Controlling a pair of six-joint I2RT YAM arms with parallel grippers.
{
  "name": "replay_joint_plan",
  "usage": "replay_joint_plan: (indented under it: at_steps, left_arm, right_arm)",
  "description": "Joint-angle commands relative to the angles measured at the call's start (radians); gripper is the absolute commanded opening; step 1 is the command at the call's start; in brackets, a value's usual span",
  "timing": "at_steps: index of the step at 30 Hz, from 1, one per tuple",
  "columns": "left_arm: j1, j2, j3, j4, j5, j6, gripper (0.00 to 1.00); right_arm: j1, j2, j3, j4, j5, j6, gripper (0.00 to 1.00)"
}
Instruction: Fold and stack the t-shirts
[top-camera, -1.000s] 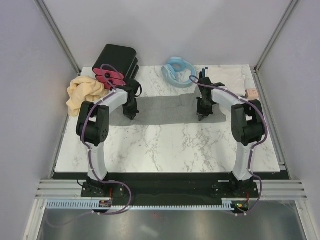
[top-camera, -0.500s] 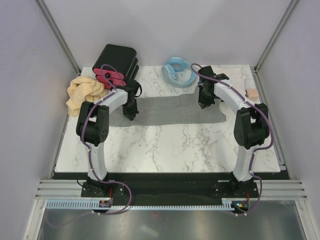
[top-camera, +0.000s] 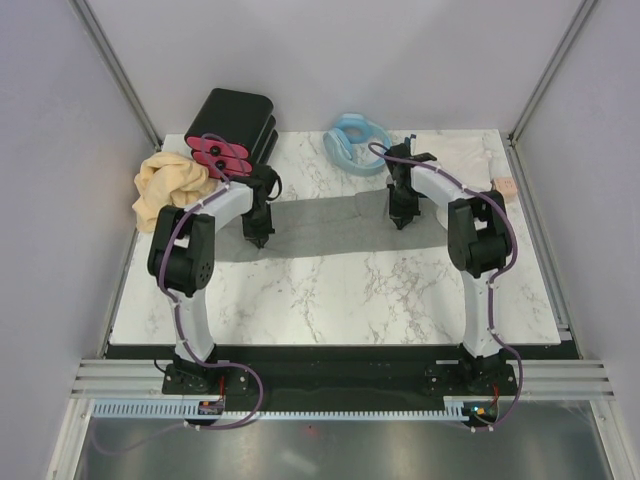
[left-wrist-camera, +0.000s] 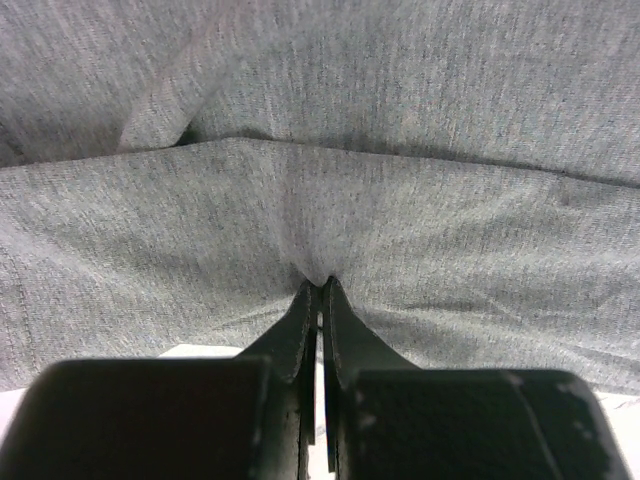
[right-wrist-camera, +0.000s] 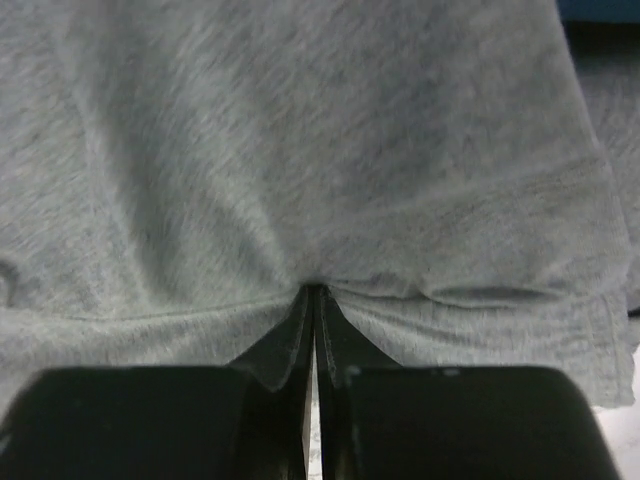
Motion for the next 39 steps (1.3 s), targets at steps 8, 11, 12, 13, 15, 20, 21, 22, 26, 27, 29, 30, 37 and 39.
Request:
replay_joint_plan:
  at_steps: [8,11,12,13,15,20,21,22,26,27,29,30,37,39]
  left_arm:
    - [0.002,-0.109,-0.231,-0.134,0.048,0.016,0.02]
    - [0.001,-0.144,-0.282,-0.132,0.073,0.013,0.02]
    - [0.001,-0.161,-0.291,-0.134,0.076,0.011,0.02]
    - [0.001,-0.166,-0.311,-0.134,0.082,0.011,0.02]
    - [0.001,-0.185,-0.337,-0.137,0.097,-0.001,0.02]
    - [-0.027,-0.29,-0.46,-0.138,0.131,-0.061,0.02]
    - [-0.031,-0.302,-0.463,-0.141,0.151,-0.063,0.02]
    - [-0.048,-0.32,-0.472,-0.138,0.151,-0.07,0.02]
    - [-0.062,-0.359,-0.467,-0.146,0.191,-0.09,0.02]
    - [-0.062,-0.363,-0.463,-0.152,0.194,-0.093,0.02]
    - [-0.065,-0.371,-0.458,-0.154,0.204,-0.101,0.02]
    - [-0.067,-0.371,-0.458,-0.154,0.221,-0.106,0.02]
    - [-0.161,-0.322,-0.454,-0.149,0.255,-0.15,0.02]
    - [-0.186,-0.31,-0.446,-0.149,0.263,-0.162,0.02]
  right_arm:
    - [0.051,-0.034,-0.065,-0.011,-0.029,-0.04,0.0]
    - [0.083,-0.055,-0.068,-0.014,-0.036,-0.04,0.0]
    - [0.103,-0.057,-0.068,-0.017,-0.038,-0.038,0.0]
    - [0.114,-0.058,-0.074,-0.019,-0.044,-0.035,0.0]
    - [0.151,-0.055,-0.078,-0.019,-0.061,-0.025,0.0]
    - [0.232,-0.042,-0.065,-0.016,-0.07,-0.023,0.0]
    - [0.252,-0.035,-0.053,-0.014,-0.07,-0.025,0.0]
    - [0.26,-0.014,-0.017,-0.019,-0.072,-0.028,0.0]
    - [0.283,0.076,0.138,-0.092,-0.079,-0.055,0.0]
    - [0.284,0.093,0.172,-0.103,-0.078,-0.061,0.0]
    - [0.284,0.152,0.281,-0.134,-0.085,-0.072,0.0]
    - [0.284,0.175,0.324,-0.146,-0.088,-0.077,0.0]
    - [0.286,0.336,0.579,-0.165,-0.153,-0.074,0.0]
    - [0.287,0.354,0.594,-0.149,-0.182,-0.078,0.0]
